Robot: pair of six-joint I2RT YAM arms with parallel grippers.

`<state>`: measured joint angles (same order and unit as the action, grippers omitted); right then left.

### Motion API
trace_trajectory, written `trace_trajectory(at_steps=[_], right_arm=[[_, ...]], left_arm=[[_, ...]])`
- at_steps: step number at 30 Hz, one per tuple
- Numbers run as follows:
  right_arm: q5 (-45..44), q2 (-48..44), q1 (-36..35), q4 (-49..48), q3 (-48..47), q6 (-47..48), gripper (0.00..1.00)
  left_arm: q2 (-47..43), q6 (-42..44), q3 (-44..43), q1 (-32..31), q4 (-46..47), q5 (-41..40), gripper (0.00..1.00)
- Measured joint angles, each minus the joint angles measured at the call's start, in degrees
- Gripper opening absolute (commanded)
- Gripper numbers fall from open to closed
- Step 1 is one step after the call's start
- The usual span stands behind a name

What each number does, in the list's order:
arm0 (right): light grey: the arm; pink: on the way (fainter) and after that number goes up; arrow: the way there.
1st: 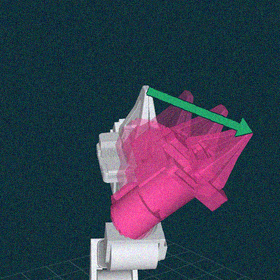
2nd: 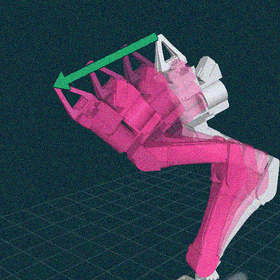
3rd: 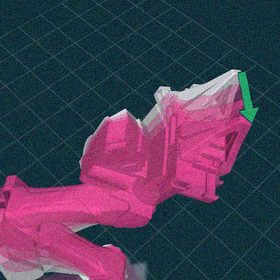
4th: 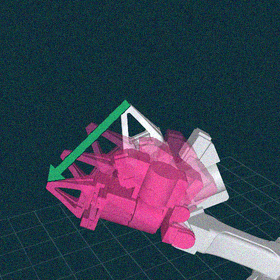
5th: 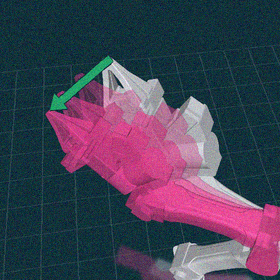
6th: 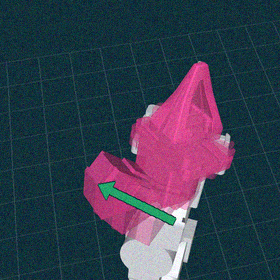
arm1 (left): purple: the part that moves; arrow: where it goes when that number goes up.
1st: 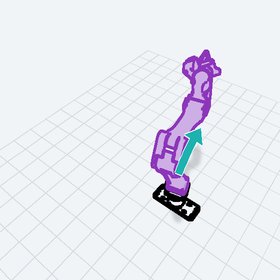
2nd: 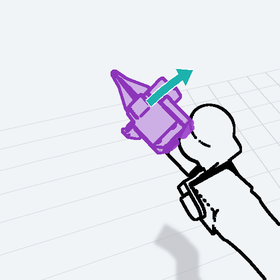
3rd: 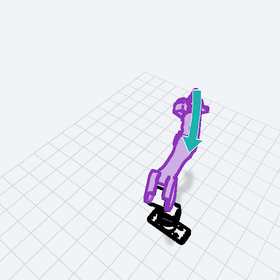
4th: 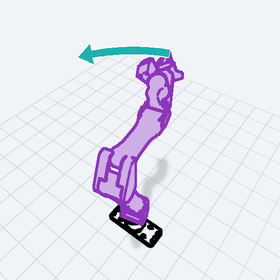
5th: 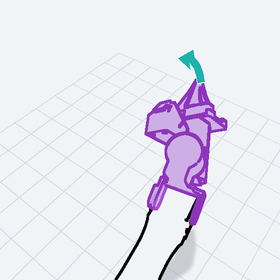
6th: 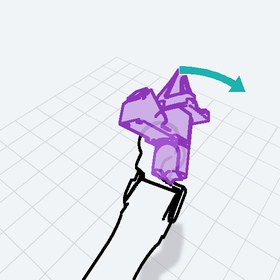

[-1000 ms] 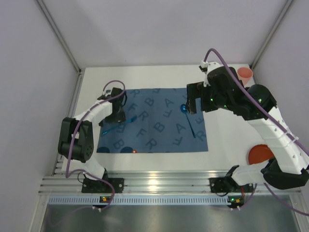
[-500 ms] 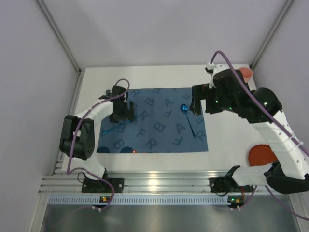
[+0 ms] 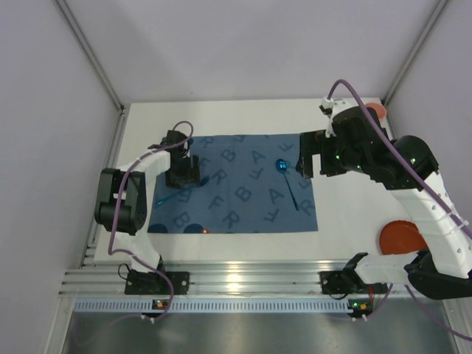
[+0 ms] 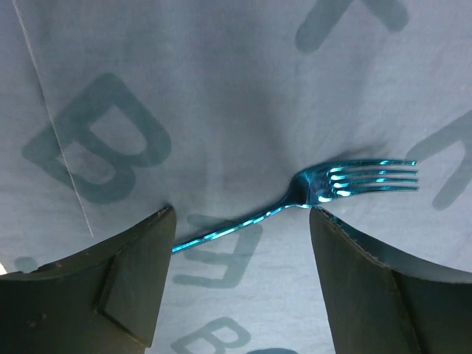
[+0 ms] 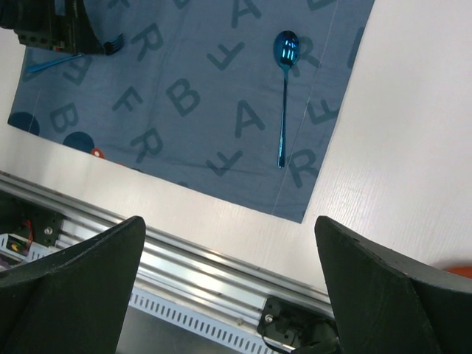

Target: Set the dinner table for one person

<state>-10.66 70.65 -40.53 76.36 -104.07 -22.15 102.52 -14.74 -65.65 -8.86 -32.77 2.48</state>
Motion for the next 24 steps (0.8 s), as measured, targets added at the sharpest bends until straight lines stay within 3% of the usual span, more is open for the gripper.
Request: trace_trajectory(at_steps=[3,10,17,21,22,24], right_arm=[[0.11,0.04,0.74,0.04,-0.28,0.63,0.98],[0.79,0.52,3.02,0.11,-0.31,2.93,0.98],[1.73,0.61,5.20,0.13,-0.15,5.35,0.98],[2.45,0.61,6.36,0.09,-0.15,6.60,0.99],[2.80,0.61,6.51,0.00,-0.07,6.73,0.99],[3.45,0.61,6.60,-0.20,0.48,7.06,0.99]], left_arm=[[0.17,0.31,-0.26,-0.09,0.07,-0.83,0.73],[0.52,0.24,-0.26,-0.13,-0.22,-3.15,0.52],[0.52,-0.57,-0.24,-0.24,-0.46,-3.45,0.39],[0.48,-1.55,-0.24,-0.26,-0.96,-3.87,0.24],[0.48,-1.84,-0.24,-0.26,-1.07,-3.98,0.12],[0.33,-2.56,-0.24,-0.31,-1.40,-4.42,0.05]])
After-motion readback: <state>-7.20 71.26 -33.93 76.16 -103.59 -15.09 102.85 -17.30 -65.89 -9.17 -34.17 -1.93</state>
